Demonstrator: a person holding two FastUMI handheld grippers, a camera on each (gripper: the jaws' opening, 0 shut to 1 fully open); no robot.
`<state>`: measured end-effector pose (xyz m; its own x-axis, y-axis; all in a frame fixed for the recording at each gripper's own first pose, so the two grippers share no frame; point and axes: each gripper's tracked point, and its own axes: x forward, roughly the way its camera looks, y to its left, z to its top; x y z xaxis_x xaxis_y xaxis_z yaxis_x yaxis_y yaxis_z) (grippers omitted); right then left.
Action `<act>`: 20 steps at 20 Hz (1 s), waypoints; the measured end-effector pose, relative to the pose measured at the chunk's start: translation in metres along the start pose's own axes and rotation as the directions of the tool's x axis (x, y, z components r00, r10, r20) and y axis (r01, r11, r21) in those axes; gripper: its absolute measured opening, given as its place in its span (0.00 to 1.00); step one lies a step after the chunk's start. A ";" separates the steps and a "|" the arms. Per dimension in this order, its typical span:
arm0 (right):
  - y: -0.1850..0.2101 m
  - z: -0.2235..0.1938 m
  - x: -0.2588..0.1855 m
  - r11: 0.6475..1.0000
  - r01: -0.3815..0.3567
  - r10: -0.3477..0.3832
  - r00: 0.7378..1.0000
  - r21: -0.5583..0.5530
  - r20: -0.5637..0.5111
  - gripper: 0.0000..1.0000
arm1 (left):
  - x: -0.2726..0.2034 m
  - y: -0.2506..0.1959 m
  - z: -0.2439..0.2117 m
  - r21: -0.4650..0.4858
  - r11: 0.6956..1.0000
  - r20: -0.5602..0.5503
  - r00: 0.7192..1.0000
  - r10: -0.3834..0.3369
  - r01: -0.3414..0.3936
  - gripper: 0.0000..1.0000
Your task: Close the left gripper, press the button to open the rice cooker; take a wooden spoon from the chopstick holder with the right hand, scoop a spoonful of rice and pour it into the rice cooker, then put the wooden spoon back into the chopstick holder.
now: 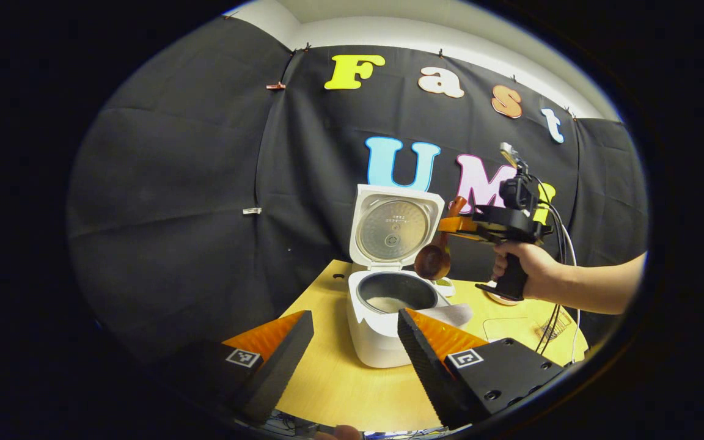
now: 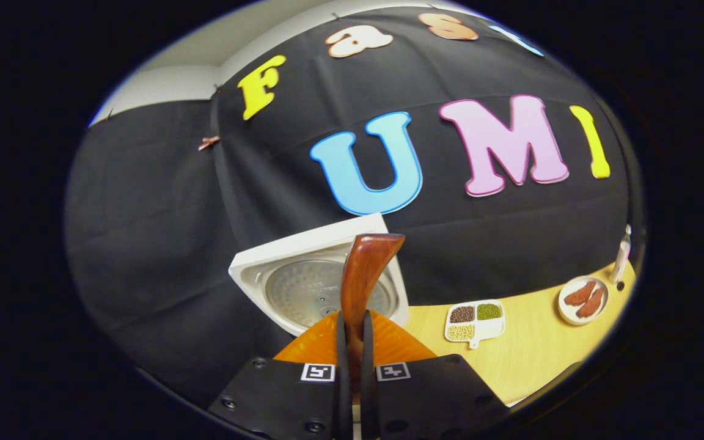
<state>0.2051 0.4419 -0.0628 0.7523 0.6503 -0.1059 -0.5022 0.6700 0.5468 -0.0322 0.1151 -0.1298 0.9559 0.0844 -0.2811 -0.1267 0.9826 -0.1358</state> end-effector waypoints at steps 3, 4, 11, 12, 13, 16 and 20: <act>-0.035 0.022 -0.036 0.996 0.036 -0.040 0.998 0.077 0.049 0.10 | 0.000 -0.013 0.002 0.005 1.000 0.003 1.000 -0.019 0.019 0.95; -0.050 0.029 -0.050 0.994 0.053 -0.059 0.996 0.092 0.063 0.10 | 0.001 -0.018 0.003 0.010 1.000 0.003 1.000 -0.027 0.027 0.95; -0.156 0.075 -0.153 0.980 0.160 -0.178 0.971 0.122 0.158 0.10 | 0.002 -0.050 0.007 0.025 0.998 0.012 0.998 -0.065 0.065 0.95; -0.173 0.077 -0.169 0.977 0.177 -0.195 0.967 0.116 0.165 0.10 | 0.004 -0.054 0.009 0.025 0.997 0.011 0.998 -0.068 0.068 0.96; -0.192 0.081 -0.183 0.974 0.196 -0.214 0.961 0.118 0.174 0.10 | 0.005 -0.059 0.008 0.027 0.997 0.011 0.997 -0.073 0.073 0.95; -0.246 0.091 -0.227 0.956 0.257 -0.282 0.939 0.141 0.198 0.10 | 0.008 -0.072 0.007 0.056 0.995 -0.001 0.997 -0.078 0.077 0.95; -0.316 0.092 -0.274 0.929 0.342 -0.365 0.906 0.138 0.216 0.10 | 0.009 -0.089 0.008 0.073 0.994 -0.018 0.996 -0.085 0.086 0.95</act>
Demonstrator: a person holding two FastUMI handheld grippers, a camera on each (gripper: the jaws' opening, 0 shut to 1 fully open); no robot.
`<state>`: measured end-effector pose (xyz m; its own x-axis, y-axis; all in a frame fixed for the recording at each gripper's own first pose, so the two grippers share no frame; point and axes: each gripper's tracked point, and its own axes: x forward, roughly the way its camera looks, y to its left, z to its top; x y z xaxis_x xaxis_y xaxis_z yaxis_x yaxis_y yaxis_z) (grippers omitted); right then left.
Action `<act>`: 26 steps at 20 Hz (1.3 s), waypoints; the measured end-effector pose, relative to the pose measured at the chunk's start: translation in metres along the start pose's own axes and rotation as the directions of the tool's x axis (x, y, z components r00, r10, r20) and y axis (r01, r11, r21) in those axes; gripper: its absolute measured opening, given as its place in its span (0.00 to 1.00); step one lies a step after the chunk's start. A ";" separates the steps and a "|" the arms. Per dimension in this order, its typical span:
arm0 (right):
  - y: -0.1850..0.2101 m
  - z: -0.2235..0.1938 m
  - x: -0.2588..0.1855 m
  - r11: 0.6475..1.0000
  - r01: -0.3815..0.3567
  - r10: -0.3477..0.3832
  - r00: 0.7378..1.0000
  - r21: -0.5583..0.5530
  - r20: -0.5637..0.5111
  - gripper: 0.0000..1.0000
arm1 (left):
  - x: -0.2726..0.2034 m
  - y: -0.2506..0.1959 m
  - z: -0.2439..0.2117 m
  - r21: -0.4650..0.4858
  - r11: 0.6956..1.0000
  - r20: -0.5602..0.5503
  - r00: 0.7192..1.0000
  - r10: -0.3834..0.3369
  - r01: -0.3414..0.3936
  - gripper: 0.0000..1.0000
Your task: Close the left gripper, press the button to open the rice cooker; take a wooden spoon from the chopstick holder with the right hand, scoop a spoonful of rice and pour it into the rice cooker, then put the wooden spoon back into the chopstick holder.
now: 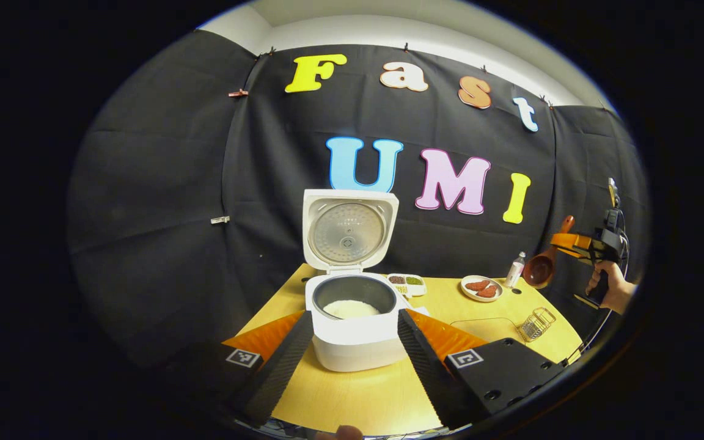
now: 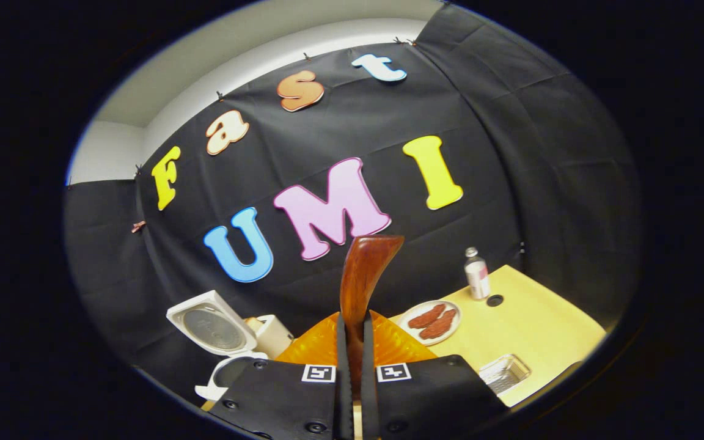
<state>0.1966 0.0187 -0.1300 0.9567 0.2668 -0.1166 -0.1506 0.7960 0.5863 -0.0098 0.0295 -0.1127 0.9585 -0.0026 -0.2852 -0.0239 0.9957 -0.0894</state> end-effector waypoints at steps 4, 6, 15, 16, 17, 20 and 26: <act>-0.070 -0.008 -0.004 0.997 0.061 -0.062 0.998 -0.053 -0.015 0.10 | 0.001 -0.010 -0.001 0.058 0.998 -0.019 0.999 0.038 -0.037 0.96; -0.101 -0.019 -0.003 0.992 0.089 -0.093 0.995 -0.093 -0.033 0.10 | 0.000 -0.016 -0.003 0.064 0.997 -0.030 0.998 0.048 -0.046 0.95; -0.178 -0.083 0.004 0.978 0.116 -0.141 0.981 -0.176 -0.135 0.10 | -0.001 -0.041 -0.010 0.047 0.994 -0.076 0.992 0.099 -0.095 0.95; -0.181 -0.090 0.008 0.979 0.112 -0.138 0.980 -0.172 -0.147 0.10 | -0.001 -0.042 -0.009 0.050 0.993 -0.077 0.991 0.108 -0.104 0.95; -0.185 -0.097 0.011 0.979 0.109 -0.137 0.978 -0.171 -0.159 0.10 | -0.003 -0.044 -0.010 0.057 0.992 -0.078 0.990 0.115 -0.110 0.95; -0.197 -0.118 0.018 0.981 0.119 -0.148 0.969 -0.154 -0.196 0.10 | -0.005 -0.046 -0.011 0.083 0.989 -0.084 0.988 0.127 -0.120 0.95; -0.216 -0.139 0.014 0.976 0.188 -0.210 0.948 -0.112 -0.240 0.14 | -0.008 -0.043 -0.010 0.098 0.988 -0.088 0.988 0.128 -0.119 0.94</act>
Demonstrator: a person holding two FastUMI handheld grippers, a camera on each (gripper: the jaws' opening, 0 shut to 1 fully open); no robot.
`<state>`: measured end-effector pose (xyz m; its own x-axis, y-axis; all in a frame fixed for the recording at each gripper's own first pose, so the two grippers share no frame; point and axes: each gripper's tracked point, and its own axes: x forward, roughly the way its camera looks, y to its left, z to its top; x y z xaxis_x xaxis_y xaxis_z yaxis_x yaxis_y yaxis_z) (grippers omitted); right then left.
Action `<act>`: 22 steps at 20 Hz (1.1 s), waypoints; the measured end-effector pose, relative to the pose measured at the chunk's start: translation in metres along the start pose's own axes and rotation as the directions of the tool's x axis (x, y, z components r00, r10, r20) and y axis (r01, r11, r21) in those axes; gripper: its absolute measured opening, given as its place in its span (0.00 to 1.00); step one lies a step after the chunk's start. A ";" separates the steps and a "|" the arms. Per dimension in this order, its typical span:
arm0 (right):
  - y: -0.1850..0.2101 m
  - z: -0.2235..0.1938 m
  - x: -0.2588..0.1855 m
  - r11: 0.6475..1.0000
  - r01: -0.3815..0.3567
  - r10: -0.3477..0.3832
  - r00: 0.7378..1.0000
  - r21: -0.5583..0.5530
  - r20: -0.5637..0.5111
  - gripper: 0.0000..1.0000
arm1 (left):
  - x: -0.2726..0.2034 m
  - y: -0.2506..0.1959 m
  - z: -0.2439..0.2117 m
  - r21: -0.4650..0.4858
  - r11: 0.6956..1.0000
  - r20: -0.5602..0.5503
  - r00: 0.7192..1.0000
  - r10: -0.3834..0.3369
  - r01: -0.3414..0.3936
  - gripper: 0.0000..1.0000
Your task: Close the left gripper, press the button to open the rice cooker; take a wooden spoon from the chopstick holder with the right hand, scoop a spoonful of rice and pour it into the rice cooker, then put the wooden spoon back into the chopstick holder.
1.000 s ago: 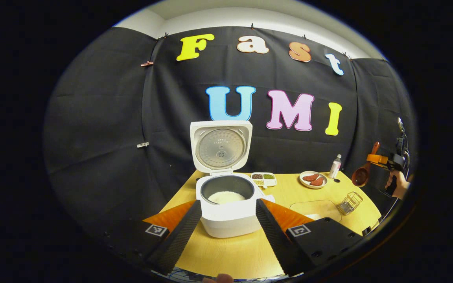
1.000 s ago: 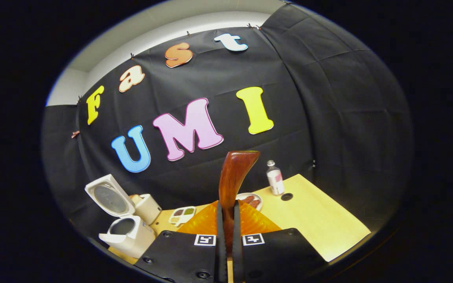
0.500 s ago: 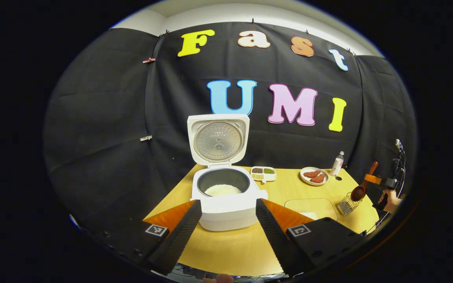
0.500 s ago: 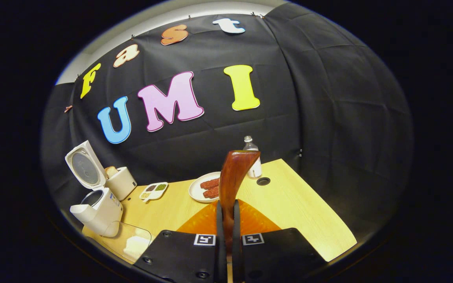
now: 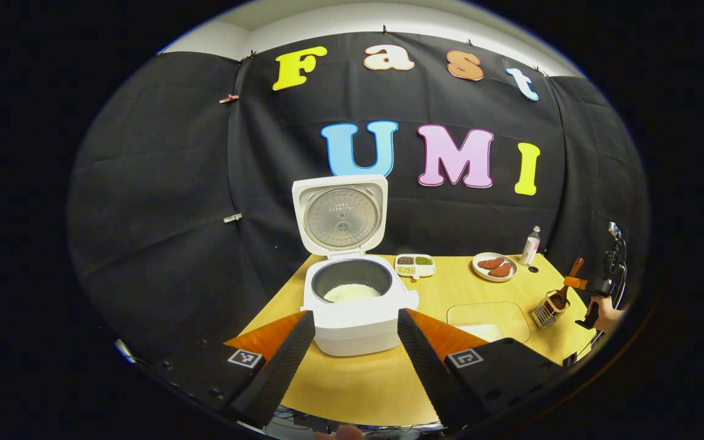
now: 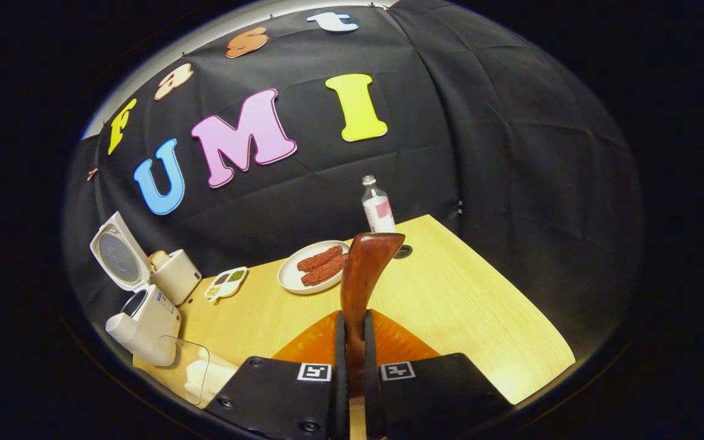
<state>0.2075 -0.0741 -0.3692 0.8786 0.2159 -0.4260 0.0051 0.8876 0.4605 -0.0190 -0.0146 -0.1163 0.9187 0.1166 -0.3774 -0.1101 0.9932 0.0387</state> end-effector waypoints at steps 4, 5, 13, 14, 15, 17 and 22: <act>-0.015 0.005 -0.010 0.997 0.057 -0.057 0.998 0.045 0.001 0.30 | 0.000 0.006 0.001 0.004 1.000 0.007 1.000 -0.010 0.010 0.94; -0.017 0.006 -0.016 0.996 0.064 -0.064 0.998 0.059 -0.003 0.36 | 0.000 0.007 0.001 0.003 1.000 0.009 1.000 -0.015 0.015 0.94; 0.000 0.032 -0.080 0.993 0.108 -0.111 0.992 0.056 0.056 0.91 | 0.008 0.009 0.018 0.007 0.997 0.060 0.995 -0.082 0.082 0.94; 0.006 0.040 -0.090 0.993 0.110 -0.114 0.991 0.046 0.075 0.97 | 0.010 0.011 0.021 0.006 0.996 0.069 0.994 -0.089 0.089 0.94; 0.013 0.048 -0.099 0.993 0.116 -0.119 0.989 0.031 0.091 0.97 | 0.011 0.012 0.026 0.005 0.995 0.077 0.992 -0.095 0.095 0.94; 0.031 0.062 -0.118 0.993 0.116 -0.115 0.985 -0.002 0.127 0.98 | 0.015 0.015 0.035 0.001 0.994 0.096 0.990 -0.106 0.106 0.94; 0.086 0.093 -0.158 0.995 0.081 -0.066 0.978 -0.066 0.198 0.98 | 0.025 0.025 0.072 0.012 0.991 0.170 0.977 -0.132 0.132 0.94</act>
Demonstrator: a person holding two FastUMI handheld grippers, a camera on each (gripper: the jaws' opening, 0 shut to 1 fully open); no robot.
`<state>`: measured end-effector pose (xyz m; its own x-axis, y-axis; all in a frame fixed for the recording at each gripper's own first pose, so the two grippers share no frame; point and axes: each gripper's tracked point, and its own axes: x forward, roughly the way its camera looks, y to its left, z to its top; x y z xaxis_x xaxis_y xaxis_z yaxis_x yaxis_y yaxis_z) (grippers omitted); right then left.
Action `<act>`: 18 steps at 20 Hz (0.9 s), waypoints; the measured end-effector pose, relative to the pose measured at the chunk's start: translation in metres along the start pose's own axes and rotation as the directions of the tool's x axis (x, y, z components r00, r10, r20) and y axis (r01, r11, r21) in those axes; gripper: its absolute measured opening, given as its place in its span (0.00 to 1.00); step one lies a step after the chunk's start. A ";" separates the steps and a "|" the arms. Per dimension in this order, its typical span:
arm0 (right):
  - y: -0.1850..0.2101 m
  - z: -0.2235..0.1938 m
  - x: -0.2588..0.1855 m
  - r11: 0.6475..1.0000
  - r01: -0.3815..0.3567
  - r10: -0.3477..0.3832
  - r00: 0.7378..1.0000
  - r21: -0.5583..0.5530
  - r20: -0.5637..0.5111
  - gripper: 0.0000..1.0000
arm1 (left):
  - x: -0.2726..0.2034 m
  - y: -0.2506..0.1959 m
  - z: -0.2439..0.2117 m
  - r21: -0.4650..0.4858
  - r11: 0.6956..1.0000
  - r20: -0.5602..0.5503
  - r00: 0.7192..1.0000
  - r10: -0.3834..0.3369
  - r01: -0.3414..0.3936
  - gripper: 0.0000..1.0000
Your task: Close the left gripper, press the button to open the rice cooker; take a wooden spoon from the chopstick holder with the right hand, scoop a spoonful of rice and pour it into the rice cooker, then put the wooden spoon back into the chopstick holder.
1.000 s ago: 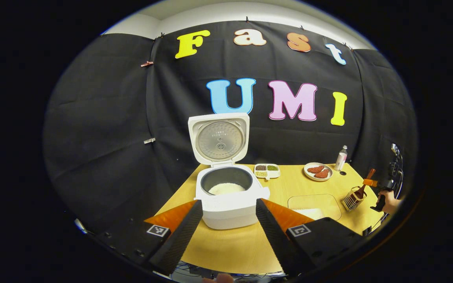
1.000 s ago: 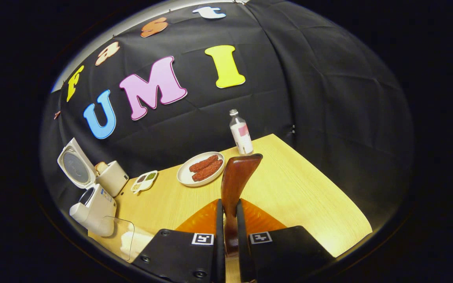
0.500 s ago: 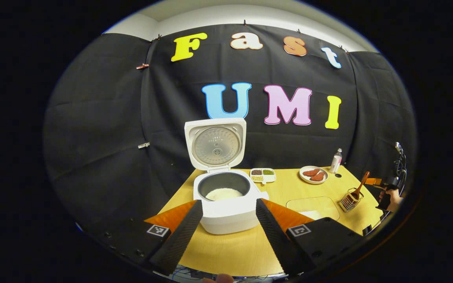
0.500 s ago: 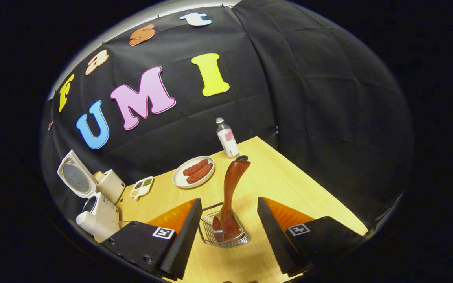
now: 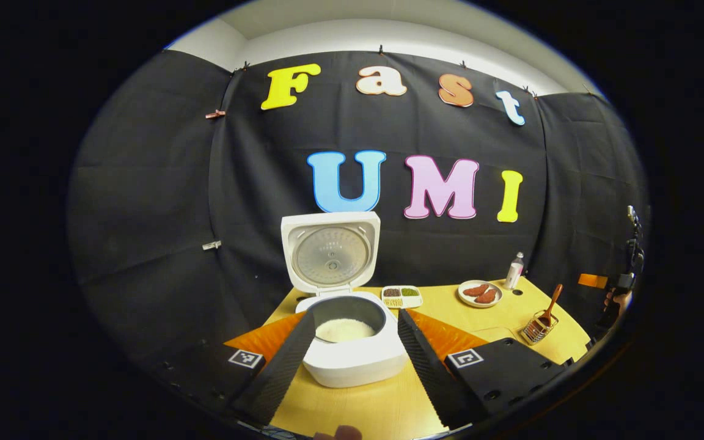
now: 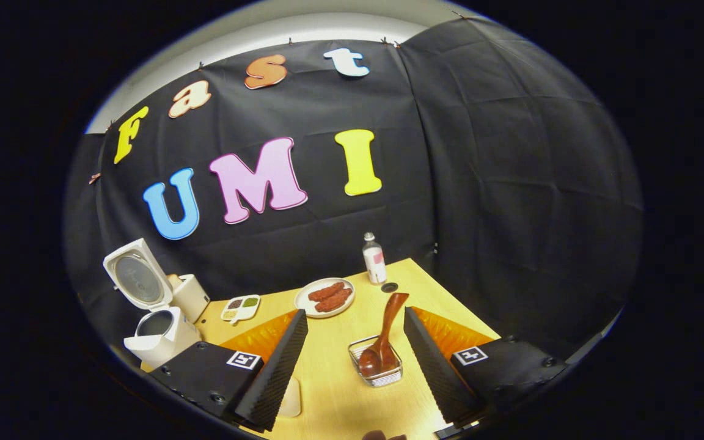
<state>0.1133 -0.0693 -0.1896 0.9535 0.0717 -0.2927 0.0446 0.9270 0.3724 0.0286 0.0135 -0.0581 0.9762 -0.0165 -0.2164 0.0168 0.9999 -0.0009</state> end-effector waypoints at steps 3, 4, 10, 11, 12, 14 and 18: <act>0.033 0.019 -0.015 0.999 -0.043 0.044 0.998 -0.025 0.035 0.99 | 0.018 0.007 0.038 0.020 1.000 0.075 0.997 -0.015 0.014 0.94; 0.043 0.023 -0.019 0.998 -0.055 0.057 0.997 -0.041 0.044 0.98 | 0.025 0.009 0.049 0.025 1.000 0.099 0.995 -0.017 0.014 0.94; 0.084 0.021 -0.035 0.983 -0.097 0.105 0.994 -0.157 0.043 0.98 | 0.081 0.017 0.116 0.016 1.000 0.208 0.978 -0.010 0.007 0.94; 0.089 0.022 -0.037 0.982 -0.096 0.106 0.993 -0.165 0.047 0.98 | 0.092 0.019 0.126 0.011 1.000 0.225 0.974 -0.007 0.004 0.94; 0.092 0.023 -0.039 0.981 -0.096 0.105 0.993 -0.169 0.047 0.98 | 0.101 0.022 0.136 0.007 1.000 0.247 0.969 -0.003 0.002 0.94; 0.095 0.024 -0.042 0.981 -0.089 0.099 0.994 -0.173 0.050 0.98 | 0.122 0.029 0.154 -0.007 1.000 0.279 0.960 0.007 -0.005 0.93; 0.088 0.037 -0.052 0.980 -0.048 0.059 0.997 -0.191 0.050 0.98 | 0.167 0.044 0.176 -0.063 0.998 0.307 0.951 0.030 -0.011 0.94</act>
<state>0.0785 -0.0052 -0.1096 0.9683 0.1072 -0.2255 -0.0589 0.9757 0.2110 0.2304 0.0547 0.0779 0.9955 0.0138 0.0939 -0.0082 0.9982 -0.0600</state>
